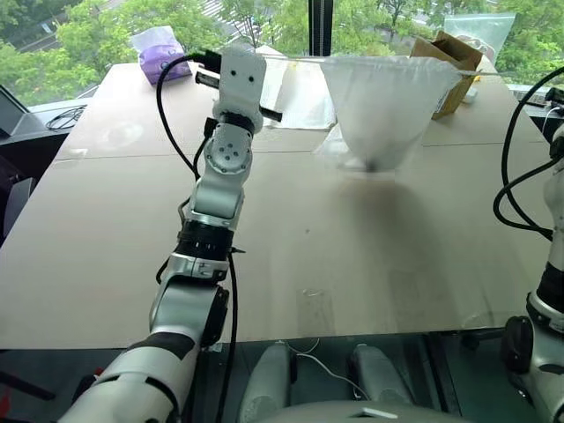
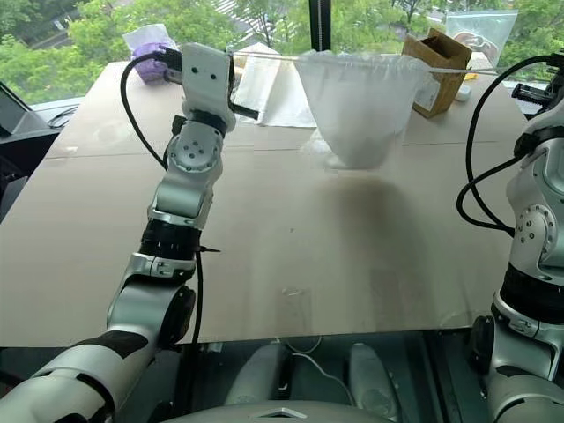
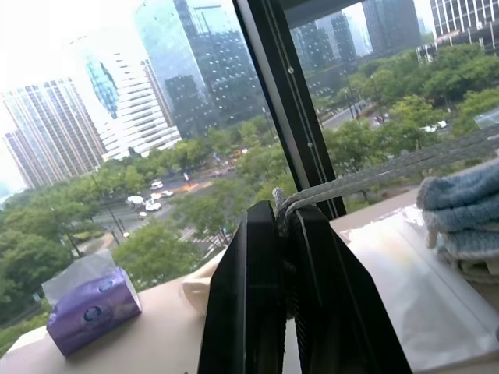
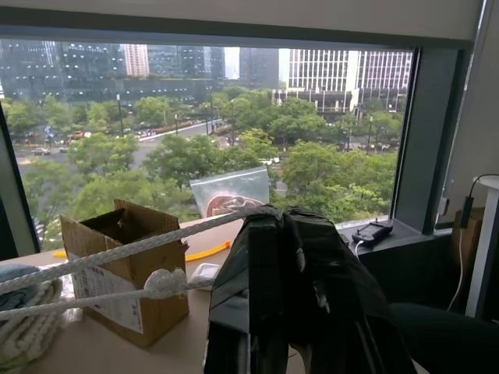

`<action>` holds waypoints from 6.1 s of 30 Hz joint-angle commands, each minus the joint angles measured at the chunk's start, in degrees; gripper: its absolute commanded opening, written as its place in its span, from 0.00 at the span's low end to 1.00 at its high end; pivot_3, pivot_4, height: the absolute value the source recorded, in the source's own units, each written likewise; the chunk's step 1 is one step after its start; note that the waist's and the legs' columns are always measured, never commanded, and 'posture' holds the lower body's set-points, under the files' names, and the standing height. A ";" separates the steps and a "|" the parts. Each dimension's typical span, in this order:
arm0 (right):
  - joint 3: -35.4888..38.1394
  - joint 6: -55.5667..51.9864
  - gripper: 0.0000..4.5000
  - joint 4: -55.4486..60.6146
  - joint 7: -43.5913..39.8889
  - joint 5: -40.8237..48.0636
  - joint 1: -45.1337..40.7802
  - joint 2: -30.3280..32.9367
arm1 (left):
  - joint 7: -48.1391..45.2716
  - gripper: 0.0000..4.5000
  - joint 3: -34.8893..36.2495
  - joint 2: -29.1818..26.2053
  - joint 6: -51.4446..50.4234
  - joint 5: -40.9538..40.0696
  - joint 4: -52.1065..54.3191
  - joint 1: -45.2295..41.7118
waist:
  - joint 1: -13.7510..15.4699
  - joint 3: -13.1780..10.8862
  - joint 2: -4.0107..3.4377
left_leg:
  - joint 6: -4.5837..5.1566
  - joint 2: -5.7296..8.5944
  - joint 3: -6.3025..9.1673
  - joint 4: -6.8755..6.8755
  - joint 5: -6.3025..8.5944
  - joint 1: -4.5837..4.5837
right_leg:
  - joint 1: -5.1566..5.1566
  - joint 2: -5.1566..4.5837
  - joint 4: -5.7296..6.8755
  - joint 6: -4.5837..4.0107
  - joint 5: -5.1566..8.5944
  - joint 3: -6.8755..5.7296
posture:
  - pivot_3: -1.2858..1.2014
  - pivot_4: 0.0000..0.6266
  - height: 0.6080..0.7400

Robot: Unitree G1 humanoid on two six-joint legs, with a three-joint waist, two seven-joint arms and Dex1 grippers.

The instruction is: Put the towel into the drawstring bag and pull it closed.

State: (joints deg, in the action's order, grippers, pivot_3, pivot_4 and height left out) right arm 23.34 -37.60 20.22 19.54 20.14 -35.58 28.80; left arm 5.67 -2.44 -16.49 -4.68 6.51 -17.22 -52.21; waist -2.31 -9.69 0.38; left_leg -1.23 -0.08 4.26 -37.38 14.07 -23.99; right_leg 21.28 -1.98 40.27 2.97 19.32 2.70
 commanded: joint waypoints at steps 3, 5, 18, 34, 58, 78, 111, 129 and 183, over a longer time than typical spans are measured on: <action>15.85 2.04 0.00 -0.97 9.92 -6.40 0.51 1.86 | 9.88 0.03 10.06 -5.75 -0.73 1.96 -4.56 1.07 | -0.01 0.00 0.00 | -0.01 0.00 0.00 0.00 0.00 0.00 | 0.03 0.01 0.04 0.00 0.00 0.00 | 0.52 0.24 1.00; 15.97 1.53 0.00 -1.11 9.44 -5.24 0.45 1.64 | 9.68 0.03 10.15 -5.43 -1.01 1.81 -4.99 1.44 | -0.03 0.00 0.00 | -0.01 0.00 0.00 -0.02 -0.01 0.00 | 0.03 0.01 0.06 0.00 0.00 0.01 | 0.52 0.24 1.00; 2.55 -19.14 0.00 7.85 -14.46 24.19 5.38 1.28 | -0.37 0.03 7.44 -0.46 -1.81 -4.87 0.20 5.53 | -0.05 0.00 0.00 | 0.00 -0.01 0.00 -0.05 0.00 0.00 | 0.14 0.00 0.31 0.00 0.00 0.11 | 0.52 0.24 1.00; 10.44 -21.37 0.99 11.60 -28.30 41.66 12.13 10.42 | -2.33 0.00 7.92 0.58 -3.19 -4.86 -0.08 4.47 | 0.10 -0.01 0.03 | 0.03 0.01 0.02 -0.19 0.00 -0.03 | 0.14 0.02 0.40 0.00 0.00 0.09 | 0.52 0.24 1.00; -36.78 -18.42 0.99 3.83 -39.52 32.82 16.20 -10.36 | -4.75 0.00 7.75 0.71 -5.54 -4.63 0.45 4.42 | -0.24 0.03 0.40 | 0.01 0.01 0.28 -0.56 0.00 0.01 | 0.01 0.10 0.47 0.00 0.00 -0.10 | 0.52 0.24 1.00; -41.98 -13.45 0.37 -6.12 -48.61 20.04 11.42 -20.70 | -5.08 0.00 7.91 -0.14 -6.29 -4.38 1.03 5.25 | -0.17 0.03 0.40 | 0.00 0.04 0.40 -0.58 -0.01 0.01 | 0.02 0.04 0.51 0.00 0.00 -0.17 | 0.52 0.24 1.00; -19.00 -14.48 0.01 12.45 -16.67 -5.93 12.54 11.39 | -6.09 0.00 6.11 1.55 -2.72 -4.37 0.96 3.65 | 0.10 0.02 0.44 | 0.02 0.25 0.37 -0.61 0.01 -0.07 | 0.01 -0.01 0.48 0.01 0.00 -0.14 | 0.52 0.24 1.00; -1.76 -3.49 0.01 7.13 0.40 -19.96 14.06 -6.66 | 7.77 0.00 9.54 -2.17 -6.11 2.37 0.63 4.48 | -0.13 0.03 0.42 | 0.00 0.28 0.35 -0.60 -0.01 -0.22 | 0.20 -0.01 0.57 0.01 0.00 -0.11 | 0.52 0.24 1.00; 22.38 8.77 0.01 3.09 19.52 -17.29 11.48 -12.26 | 37.95 0.00 14.02 -7.04 -25.38 20.46 -2.94 4.11 | -0.10 0.05 0.38 | 0.00 0.31 0.21 -0.56 -0.01 -0.21 | 0.29 -0.04 0.62 0.01 0.00 0.01 | 0.52 0.24 1.00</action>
State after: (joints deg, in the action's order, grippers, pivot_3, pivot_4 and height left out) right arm 20.89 -29.75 25.05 24.25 10.16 -27.48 12.00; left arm 29.67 -11.18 -14.59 -15.14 27.19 -14.40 -49.77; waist -2.41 -9.63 0.76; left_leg -1.23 0.23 4.47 -37.94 14.06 -24.21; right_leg 21.57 -2.02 40.90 2.98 19.33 2.71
